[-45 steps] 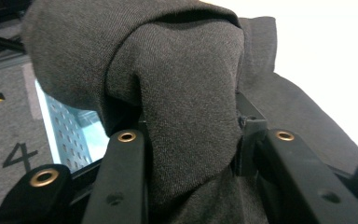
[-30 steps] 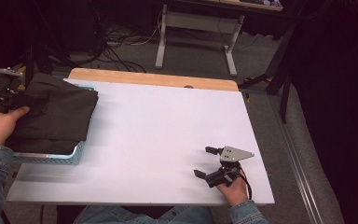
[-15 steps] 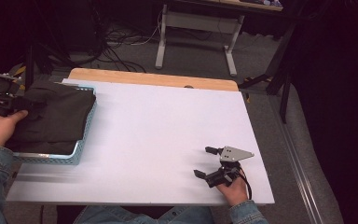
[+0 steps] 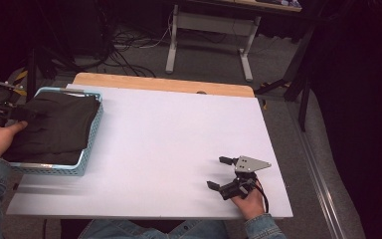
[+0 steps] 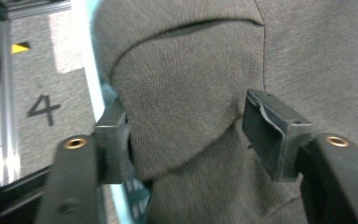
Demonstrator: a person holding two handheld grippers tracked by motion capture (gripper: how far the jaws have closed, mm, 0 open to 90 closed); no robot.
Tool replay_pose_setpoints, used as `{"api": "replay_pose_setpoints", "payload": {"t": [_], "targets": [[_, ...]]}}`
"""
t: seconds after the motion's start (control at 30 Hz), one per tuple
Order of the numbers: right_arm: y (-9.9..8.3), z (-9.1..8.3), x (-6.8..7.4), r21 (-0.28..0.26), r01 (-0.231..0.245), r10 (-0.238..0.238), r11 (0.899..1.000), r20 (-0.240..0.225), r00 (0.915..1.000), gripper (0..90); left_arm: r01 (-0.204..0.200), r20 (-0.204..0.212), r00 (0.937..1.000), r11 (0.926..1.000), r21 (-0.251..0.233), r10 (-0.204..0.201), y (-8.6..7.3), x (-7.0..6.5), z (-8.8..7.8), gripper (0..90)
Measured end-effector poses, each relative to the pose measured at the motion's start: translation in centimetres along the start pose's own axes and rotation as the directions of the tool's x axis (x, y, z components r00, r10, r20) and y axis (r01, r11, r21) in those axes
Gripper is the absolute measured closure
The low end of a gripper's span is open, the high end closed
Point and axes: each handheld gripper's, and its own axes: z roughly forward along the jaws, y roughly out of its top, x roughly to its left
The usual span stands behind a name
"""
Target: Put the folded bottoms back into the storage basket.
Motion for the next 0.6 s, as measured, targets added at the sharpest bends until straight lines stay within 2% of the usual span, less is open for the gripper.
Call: {"api": "replay_pose_setpoints", "payload": {"t": [0.13, 0.2, 0.4, 0.6], "targets": [[0.0, 0.0, 0.0, 0.002, -0.001, 0.001, 1.000, -0.001, 1.0000, 0.4, 0.034, 0.013, 0.9994, 0.9972, -0.067, -0.033, -0.1, 0.5, -1.2, 30.6], [0.0, 0.1, 0.0, 0.003, -0.001, 0.001, 1.000, -0.002, 1.0000, 0.4, 0.036, 0.020, 0.9992, 0.9957, -0.085, -0.035, 0.0, 0.5, -1.6, 29.7], [0.0, 0.1, 0.0, 0.003, -0.002, 0.002, 1.000, -0.001, 1.0000, 0.4, 0.021, 0.036, 0.9992, 0.9935, -0.112, -0.017, 0.4, -0.3, -2.2, 29.0], [0.0, 0.0, 0.0, 0.003, -0.002, 0.002, 1.000, -0.001, 1.0000, 0.4, -0.022, 0.064, 0.9975, 0.9904, -0.136, 0.031, 1.5, -2.6, -2.6, 28.0]]}}
